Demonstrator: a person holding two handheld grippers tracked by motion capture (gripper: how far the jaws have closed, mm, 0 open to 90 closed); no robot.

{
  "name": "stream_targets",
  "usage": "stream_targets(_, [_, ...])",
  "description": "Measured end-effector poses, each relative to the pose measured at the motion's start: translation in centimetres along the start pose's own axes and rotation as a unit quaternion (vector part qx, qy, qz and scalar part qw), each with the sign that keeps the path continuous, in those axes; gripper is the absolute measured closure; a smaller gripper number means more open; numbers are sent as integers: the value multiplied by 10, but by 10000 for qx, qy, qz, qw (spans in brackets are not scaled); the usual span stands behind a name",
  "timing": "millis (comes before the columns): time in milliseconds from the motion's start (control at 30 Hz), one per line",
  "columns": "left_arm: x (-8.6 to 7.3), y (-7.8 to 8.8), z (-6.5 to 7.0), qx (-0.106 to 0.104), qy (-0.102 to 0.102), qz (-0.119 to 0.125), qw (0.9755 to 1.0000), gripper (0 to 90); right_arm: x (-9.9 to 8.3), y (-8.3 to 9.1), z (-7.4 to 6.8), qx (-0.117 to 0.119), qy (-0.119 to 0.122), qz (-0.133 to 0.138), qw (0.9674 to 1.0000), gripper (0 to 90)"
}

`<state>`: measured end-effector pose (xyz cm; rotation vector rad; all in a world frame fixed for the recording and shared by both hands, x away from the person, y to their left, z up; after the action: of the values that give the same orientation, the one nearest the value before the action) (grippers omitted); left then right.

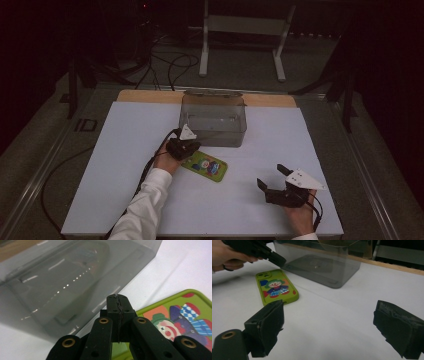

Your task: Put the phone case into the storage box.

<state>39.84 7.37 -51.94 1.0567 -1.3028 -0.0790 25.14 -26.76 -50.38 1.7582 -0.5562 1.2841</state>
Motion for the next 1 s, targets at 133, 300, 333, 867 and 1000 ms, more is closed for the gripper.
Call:
stream_targets(133, [0,-9,0,40,-108,-148,9998,900,0,0,-1,14,18,5,10000,98])
stream_targets(300, [-1,-14,0,95,-246,-261,9993,900,0,-1,-1,42,32,-16,10000,98])
stream_targets(333, [-1,-14,0,127,-274,-289,9991,900,0,-1,-2,44,21,-19,10000,98])
stream_targets(867, [-30,13,7,186,-197,-549,9981,900,0,-1,-2,66,23,-9,10000,98])
stream_targets(1000, [-40,24,14,186,-139,-499,9985,900,0,-2,-3,84,41,-12,10000,98])
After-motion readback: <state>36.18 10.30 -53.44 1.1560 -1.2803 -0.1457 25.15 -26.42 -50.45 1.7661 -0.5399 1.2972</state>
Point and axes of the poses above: each handheld gripper's, and its own axes: y roughly backward along the jaws, x roughly out of its top, z roughly to its right, the point moved 1 cm from there along -y, roughly forward along the jaws, and after that the axes turned 6 degrees about -y, right-handed, at the moved point
